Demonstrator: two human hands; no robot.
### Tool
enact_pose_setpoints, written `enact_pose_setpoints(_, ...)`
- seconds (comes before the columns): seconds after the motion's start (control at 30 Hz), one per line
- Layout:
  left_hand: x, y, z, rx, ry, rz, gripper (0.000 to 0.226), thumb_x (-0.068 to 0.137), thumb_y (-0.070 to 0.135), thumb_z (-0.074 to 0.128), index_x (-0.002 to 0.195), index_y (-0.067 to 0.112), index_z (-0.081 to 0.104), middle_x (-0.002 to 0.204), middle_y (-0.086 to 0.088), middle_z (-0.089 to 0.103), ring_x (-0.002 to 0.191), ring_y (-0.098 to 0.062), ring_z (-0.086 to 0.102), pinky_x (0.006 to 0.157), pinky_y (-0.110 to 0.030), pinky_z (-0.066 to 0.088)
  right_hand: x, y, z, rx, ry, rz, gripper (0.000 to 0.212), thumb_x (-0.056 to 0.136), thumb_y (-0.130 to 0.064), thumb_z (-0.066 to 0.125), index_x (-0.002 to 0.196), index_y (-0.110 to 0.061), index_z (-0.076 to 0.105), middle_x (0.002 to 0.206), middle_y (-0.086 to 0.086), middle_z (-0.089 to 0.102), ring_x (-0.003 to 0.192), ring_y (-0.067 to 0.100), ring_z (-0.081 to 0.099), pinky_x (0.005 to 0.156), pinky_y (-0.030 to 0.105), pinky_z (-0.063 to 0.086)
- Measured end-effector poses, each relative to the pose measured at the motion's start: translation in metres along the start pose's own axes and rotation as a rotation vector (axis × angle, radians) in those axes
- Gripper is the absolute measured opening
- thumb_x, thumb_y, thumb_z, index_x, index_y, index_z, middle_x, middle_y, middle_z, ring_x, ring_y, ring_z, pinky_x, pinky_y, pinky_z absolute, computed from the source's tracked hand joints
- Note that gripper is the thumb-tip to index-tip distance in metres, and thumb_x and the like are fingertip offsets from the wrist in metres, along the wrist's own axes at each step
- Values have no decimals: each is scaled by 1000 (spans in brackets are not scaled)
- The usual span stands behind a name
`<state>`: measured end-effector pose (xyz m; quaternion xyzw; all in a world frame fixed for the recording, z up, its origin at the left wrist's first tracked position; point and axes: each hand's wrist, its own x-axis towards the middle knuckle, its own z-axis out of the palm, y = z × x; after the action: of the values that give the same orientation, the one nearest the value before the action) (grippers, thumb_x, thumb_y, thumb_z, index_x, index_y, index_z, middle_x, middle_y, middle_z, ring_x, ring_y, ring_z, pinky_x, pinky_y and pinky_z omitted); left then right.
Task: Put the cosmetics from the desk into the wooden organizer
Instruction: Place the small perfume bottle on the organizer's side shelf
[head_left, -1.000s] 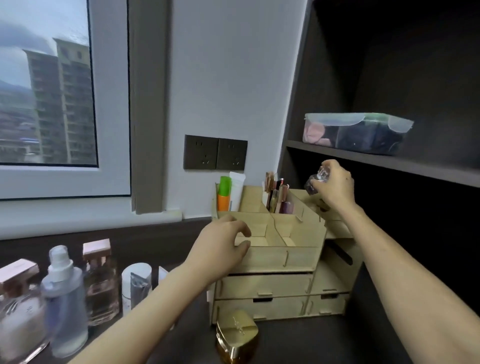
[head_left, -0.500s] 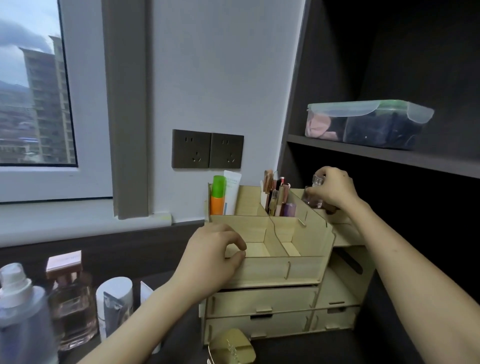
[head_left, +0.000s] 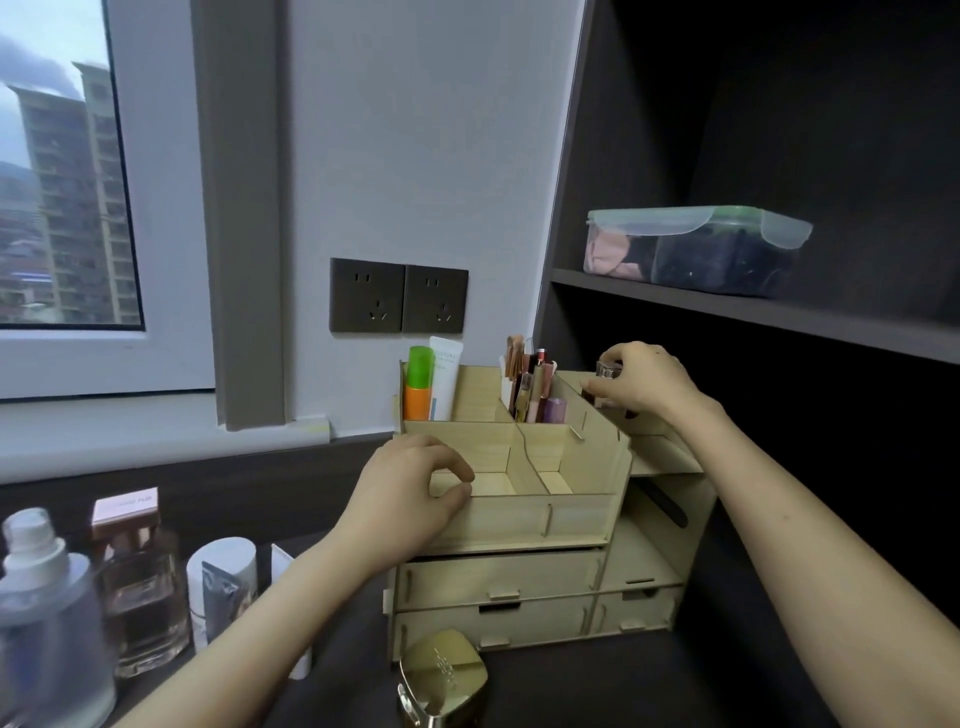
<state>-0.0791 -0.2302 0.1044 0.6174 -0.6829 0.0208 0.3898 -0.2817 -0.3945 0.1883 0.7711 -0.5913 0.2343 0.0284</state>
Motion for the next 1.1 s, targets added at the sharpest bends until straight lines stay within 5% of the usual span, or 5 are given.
enact_pose_setpoints(0.23,-21,3,-32,-224,106,-179,16,84,19,60,100,21,66,96,3,66,92,-14,61,85,-30,48,-80,-35,-22,226,398,-254,27,89,-31,56,107,-13,67,98,6,72,93,23,64,87,41,50)
enact_pose_setpoints(0.4,-55,-3,-58,-236,167,-262,13,83,10,60,90,15,69,90,-1,71,83,-12,64,82,-26,49,-192,-77,1,277,-215,-456,25,87,-36,60,108,-24,66,92,-9,65,84,4,58,73,19,48)
enact_pose_setpoints(0.5,-79,-6,-69,-206,176,-320,12,83,10,60,85,17,70,83,2,69,76,-7,62,77,-22,46,-229,-86,44,101,-480,-400,48,84,-49,60,124,-24,54,115,-1,62,103,16,57,84,31,49)
enact_pose_setpoints(0.63,-106,-2,-78,-166,149,-373,14,84,11,58,88,14,71,87,2,70,84,-13,64,78,-25,48,-243,-94,94,-54,-420,-260,68,79,-61,59,127,-15,43,128,12,54,117,35,50,88,39,45)
enact_pose_setpoints(1.1,-101,23,-79,-183,125,-280,15,85,15,56,89,15,70,82,4,68,71,1,56,63,-9,40,-231,-91,130,153,-390,-87,67,67,-46,73,123,-18,48,125,10,53,114,31,52,89,36,45)
